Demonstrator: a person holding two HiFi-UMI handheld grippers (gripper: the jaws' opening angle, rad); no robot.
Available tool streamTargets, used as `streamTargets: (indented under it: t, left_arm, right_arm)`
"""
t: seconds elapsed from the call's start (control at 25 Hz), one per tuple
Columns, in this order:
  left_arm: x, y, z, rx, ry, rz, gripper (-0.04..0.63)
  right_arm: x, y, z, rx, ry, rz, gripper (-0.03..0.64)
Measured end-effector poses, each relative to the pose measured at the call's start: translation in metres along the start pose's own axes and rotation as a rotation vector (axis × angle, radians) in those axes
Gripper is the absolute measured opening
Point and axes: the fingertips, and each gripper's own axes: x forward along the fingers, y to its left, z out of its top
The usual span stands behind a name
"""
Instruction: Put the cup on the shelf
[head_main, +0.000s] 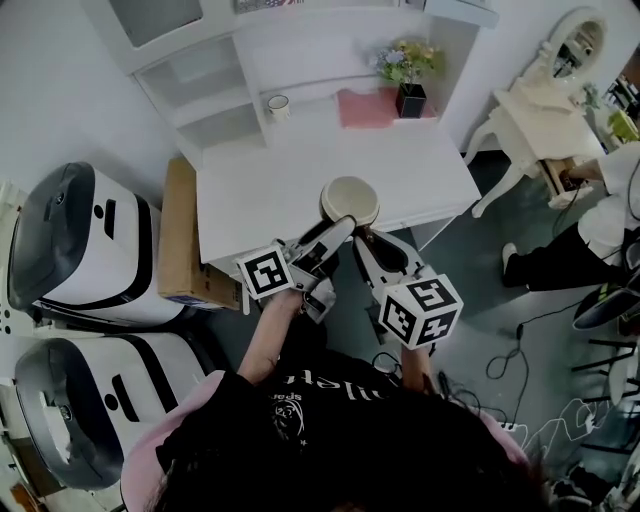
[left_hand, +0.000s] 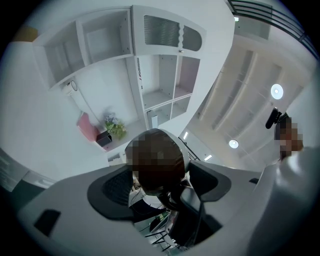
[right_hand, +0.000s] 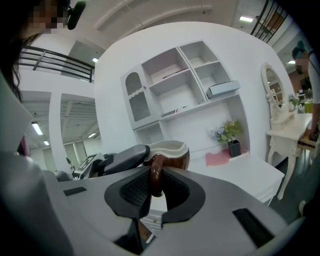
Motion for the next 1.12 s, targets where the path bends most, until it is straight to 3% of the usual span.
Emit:
streamTargets:
  t: [0.44, 0.76, 0.88, 1.12]
  left_arm:
    - [0.047, 0.053, 0.113, -0.01, 0.046, -0.068, 0.348]
    - [0.087, 0.067, 0.176, 0.07, 0.107, -0.136, 0.348]
    - [0.103, 0.071, 0.196, 0.129, 0.147, -0.126, 0.348]
    - [0.15, 0.048, 0.223, 0.166, 0.182, -0.235, 0.348]
  right_arm:
    - [0.116, -0.027, 0.06, -0.013, -0.021, -0.065, 0.081]
    - [0.17, -0.048, 0.11, -0.044, -0.084, -0.099, 0.08]
    - [0.18, -0.057, 0.134, -0.06, -0.125, -0.12, 0.08]
    - [0.184, -0.077, 0.183, -0.121, -0.185, -0.162, 0.08]
